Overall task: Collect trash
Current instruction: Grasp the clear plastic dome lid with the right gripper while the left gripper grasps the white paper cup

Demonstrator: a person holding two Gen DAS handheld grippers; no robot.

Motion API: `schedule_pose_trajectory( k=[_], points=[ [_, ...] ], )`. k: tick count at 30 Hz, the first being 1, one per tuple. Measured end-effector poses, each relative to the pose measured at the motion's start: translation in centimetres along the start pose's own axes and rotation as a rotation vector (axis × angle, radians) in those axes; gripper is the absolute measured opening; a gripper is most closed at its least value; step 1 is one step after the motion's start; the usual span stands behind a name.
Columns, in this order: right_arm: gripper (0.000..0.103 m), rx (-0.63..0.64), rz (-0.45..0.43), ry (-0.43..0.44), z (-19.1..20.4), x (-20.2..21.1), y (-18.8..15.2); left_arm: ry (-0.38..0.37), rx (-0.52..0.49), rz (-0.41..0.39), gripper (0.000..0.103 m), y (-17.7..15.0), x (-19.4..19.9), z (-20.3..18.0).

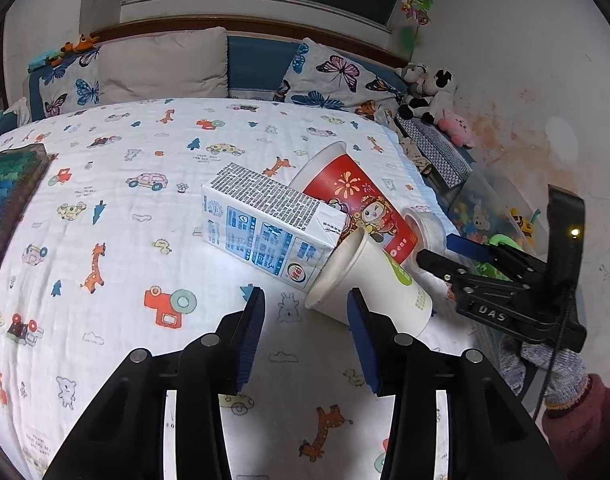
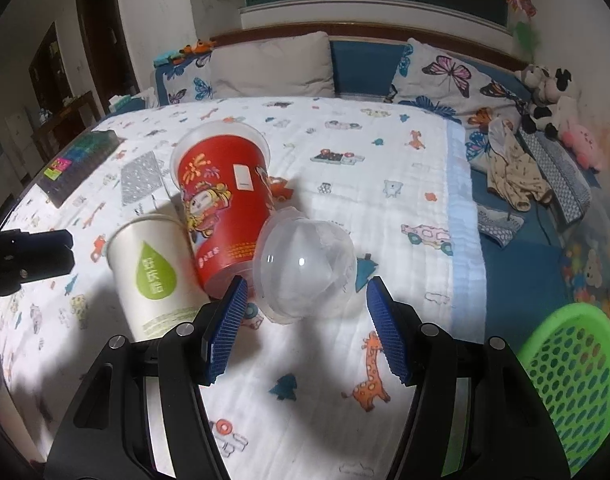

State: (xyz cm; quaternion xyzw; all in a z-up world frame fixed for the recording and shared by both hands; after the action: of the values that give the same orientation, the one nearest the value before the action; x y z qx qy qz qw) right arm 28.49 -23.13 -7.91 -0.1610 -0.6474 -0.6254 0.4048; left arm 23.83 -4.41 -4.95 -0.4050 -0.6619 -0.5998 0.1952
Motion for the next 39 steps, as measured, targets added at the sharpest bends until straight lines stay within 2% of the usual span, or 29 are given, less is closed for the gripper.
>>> schedule_pose_trajectory(
  k=[4,6,7,26,35,39],
  points=[
    [0.062,0.009,0.002,-0.003,-0.1,-0.7,0.0,-0.015,-0.016,0.004,0.042,0.1,-0.4,-0.3],
    [0.053,0.010,0.002,0.000,0.0,-0.8,-0.1,-0.022,-0.033,0.008,0.042,0.2,-0.8,-0.7],
    [0.052,0.007,0.000,0.001,-0.1,-0.8,-0.1,-0.025,-0.039,0.010,0.042,0.2,-0.9,-0.8],
    [0.050,-0.104,-0.032,0.020,-2.5,3.1,-1.9,-0.122,-0.095,0.034,0.042,1.5,-3.8,-2.6],
    [0.049,-0.155,-0.027,0.032,-3.3,4.6,-3.6,-0.194,-0.125,0.059,0.042,1.2,-4.3,-3.5],
    [0.049,-0.172,-0.033,0.039,-3.5,5.4,-4.1,-0.252,-0.154,0.072,0.042,0.6,-3.9,-4.4]
  ],
)
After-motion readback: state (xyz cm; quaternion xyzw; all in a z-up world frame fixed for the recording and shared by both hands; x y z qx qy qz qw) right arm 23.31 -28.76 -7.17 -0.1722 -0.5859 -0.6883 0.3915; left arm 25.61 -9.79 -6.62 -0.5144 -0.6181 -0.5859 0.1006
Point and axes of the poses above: each gripper's, at about its wrist camera, not at the fingertips, and x roughly against the way its jaws point, z to its left, y to its top, the point moved 4 cm from there along -x, roughly the way its jaws point, and after that the axes turned 4 degrees about -x, right-handed, at the moved point
